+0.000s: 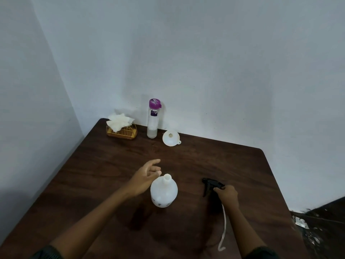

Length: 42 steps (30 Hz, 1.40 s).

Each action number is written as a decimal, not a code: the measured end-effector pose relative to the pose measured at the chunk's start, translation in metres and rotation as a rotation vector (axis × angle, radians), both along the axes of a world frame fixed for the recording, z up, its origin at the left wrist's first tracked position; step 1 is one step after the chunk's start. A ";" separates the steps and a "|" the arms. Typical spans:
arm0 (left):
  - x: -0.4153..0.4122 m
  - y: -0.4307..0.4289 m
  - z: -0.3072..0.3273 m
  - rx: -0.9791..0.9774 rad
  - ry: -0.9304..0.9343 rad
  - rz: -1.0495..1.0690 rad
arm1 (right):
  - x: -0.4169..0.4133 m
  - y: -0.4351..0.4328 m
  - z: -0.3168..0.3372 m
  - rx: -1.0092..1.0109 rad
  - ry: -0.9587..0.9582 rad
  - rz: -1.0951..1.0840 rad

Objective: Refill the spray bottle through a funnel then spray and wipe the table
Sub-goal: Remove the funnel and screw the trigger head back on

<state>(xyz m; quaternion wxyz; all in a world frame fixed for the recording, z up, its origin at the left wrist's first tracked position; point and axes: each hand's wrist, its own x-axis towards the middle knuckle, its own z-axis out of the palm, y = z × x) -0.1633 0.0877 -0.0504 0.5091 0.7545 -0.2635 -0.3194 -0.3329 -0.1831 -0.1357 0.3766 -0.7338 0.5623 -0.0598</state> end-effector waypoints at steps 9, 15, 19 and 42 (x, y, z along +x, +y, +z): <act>0.010 0.036 0.017 -0.084 0.003 0.057 | 0.029 0.021 0.112 0.114 -0.693 -0.136; 0.000 0.019 0.033 -0.092 0.036 -0.016 | 0.044 0.047 0.182 0.290 -1.124 -0.101; 0.000 0.009 0.036 -0.048 0.156 -0.100 | 0.054 0.057 0.194 0.315 -1.239 -0.130; 0.003 -0.016 0.004 -0.056 -0.108 0.113 | 0.055 0.071 0.200 0.451 -1.371 -0.090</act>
